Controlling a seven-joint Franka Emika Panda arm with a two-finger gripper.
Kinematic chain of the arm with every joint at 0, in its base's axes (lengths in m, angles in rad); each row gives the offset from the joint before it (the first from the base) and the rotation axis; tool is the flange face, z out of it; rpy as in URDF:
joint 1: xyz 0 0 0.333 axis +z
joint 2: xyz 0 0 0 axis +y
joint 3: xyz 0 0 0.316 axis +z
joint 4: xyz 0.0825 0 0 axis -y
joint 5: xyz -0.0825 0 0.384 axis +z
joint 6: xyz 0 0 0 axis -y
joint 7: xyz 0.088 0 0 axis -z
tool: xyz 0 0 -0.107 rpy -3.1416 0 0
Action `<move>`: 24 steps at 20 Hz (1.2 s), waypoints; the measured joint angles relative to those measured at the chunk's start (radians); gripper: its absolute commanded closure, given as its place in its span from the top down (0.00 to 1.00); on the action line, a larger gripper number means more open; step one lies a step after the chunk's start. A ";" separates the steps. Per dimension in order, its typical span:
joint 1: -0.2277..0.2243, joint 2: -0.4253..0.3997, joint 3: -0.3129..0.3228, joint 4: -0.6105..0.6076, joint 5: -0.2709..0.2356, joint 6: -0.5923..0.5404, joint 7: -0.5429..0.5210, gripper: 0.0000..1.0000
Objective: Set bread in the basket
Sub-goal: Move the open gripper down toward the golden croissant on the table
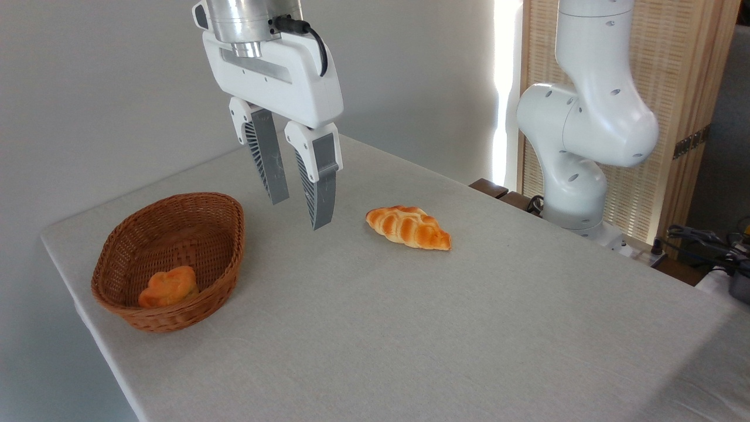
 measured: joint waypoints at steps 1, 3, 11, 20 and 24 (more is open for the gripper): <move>0.000 0.000 0.000 0.000 0.000 0.000 0.000 1.00; 0.000 0.000 0.000 0.000 0.000 0.000 0.000 1.00; 0.000 0.000 0.001 0.000 -0.001 0.000 0.000 1.00; -0.024 -0.023 -0.008 -0.057 -0.003 -0.021 0.133 1.00; -0.043 -0.099 -0.009 -0.165 -0.012 -0.024 0.303 1.00</move>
